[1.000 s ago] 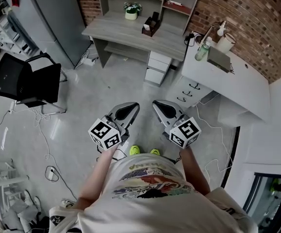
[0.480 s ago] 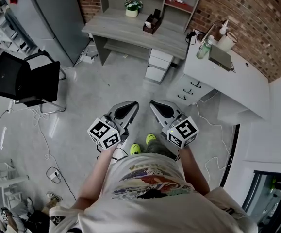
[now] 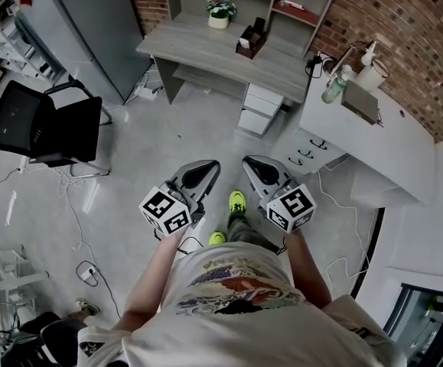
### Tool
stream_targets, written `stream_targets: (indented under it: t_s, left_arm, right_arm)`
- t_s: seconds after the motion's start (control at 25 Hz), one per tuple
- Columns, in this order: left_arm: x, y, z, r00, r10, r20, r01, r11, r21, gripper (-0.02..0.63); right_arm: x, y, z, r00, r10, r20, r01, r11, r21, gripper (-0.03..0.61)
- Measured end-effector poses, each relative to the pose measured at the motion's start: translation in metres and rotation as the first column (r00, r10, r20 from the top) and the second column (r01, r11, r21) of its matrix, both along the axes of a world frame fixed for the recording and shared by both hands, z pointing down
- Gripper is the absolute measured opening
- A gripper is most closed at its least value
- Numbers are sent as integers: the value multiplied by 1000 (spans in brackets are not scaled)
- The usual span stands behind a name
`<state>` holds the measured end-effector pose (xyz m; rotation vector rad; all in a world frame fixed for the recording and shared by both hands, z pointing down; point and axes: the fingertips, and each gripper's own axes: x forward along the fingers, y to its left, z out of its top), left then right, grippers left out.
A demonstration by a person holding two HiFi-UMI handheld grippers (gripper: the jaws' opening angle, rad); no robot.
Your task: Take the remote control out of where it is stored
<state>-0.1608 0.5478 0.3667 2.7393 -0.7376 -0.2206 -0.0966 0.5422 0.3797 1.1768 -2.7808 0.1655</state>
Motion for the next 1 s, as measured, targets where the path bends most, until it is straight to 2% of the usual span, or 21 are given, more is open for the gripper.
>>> stream_targets:
  t_s: [0.44,1.0]
  left_arm:
    - [27,-91,-7,999,-27,42,26,1000,2,5]
    - [84,-198,-1,996,-58,64,58,998,-7,5]
  right_arm:
    - [26,-95,-1,999,-42,6,42,999,-12,8]
    - [84,-203,6,997,-68,21,68,997,-27,9]
